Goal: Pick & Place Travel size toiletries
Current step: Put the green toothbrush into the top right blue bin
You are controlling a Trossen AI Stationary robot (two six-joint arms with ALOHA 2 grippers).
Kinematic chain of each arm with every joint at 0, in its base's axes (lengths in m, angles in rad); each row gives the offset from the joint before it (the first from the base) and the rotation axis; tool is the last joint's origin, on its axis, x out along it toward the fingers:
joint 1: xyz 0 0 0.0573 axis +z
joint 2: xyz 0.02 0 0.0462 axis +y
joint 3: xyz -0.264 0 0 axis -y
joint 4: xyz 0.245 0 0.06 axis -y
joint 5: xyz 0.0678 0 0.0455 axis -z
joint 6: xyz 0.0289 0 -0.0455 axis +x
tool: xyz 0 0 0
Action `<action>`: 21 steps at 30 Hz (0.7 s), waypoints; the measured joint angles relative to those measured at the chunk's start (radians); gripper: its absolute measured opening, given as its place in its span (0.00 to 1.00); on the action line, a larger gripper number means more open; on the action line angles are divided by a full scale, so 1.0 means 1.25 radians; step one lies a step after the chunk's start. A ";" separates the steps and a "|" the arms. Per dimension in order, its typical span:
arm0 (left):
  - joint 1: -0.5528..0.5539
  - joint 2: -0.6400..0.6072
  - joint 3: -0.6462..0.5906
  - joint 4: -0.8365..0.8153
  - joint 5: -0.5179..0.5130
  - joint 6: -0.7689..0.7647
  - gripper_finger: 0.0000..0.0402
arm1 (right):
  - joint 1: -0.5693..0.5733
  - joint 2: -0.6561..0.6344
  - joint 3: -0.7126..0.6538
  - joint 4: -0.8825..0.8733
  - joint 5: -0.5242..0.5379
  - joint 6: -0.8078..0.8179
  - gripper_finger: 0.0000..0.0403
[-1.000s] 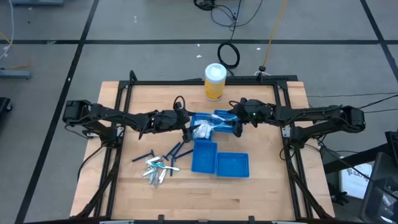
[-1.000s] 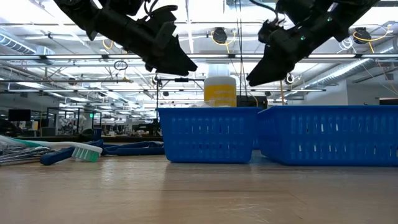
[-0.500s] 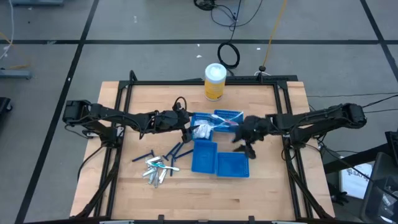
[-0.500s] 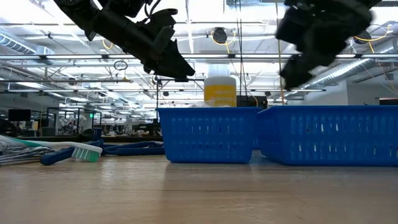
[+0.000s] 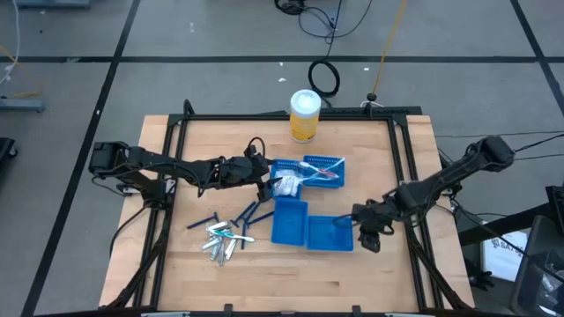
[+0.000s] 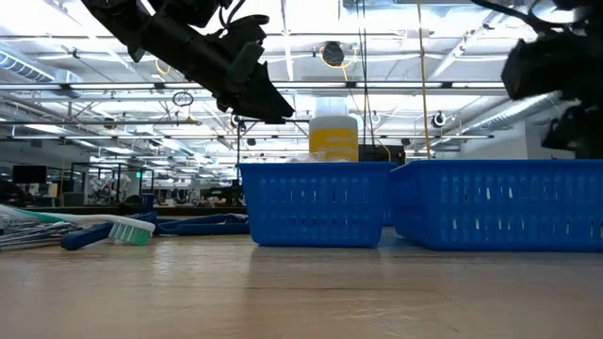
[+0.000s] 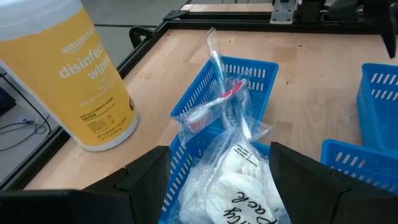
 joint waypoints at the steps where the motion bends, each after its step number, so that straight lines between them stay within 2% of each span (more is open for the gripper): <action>1: 0.000 0.000 0.000 -0.001 0.000 0.000 0.67 | 0.006 0.003 -0.010 0.013 0.004 0.011 0.39; 7: 0.000 0.000 0.000 -0.007 0.000 -0.012 0.67 | 0.019 0.009 -0.062 0.077 0.047 0.044 0.36; 11: 0.000 0.000 0.000 -0.010 0.000 -0.016 0.67 | 0.014 0.009 -0.072 0.130 0.080 0.006 0.35; 21: 0.000 0.000 0.000 -0.009 0.000 -0.019 0.67 | -0.024 0.009 -0.073 0.186 0.082 -0.074 0.33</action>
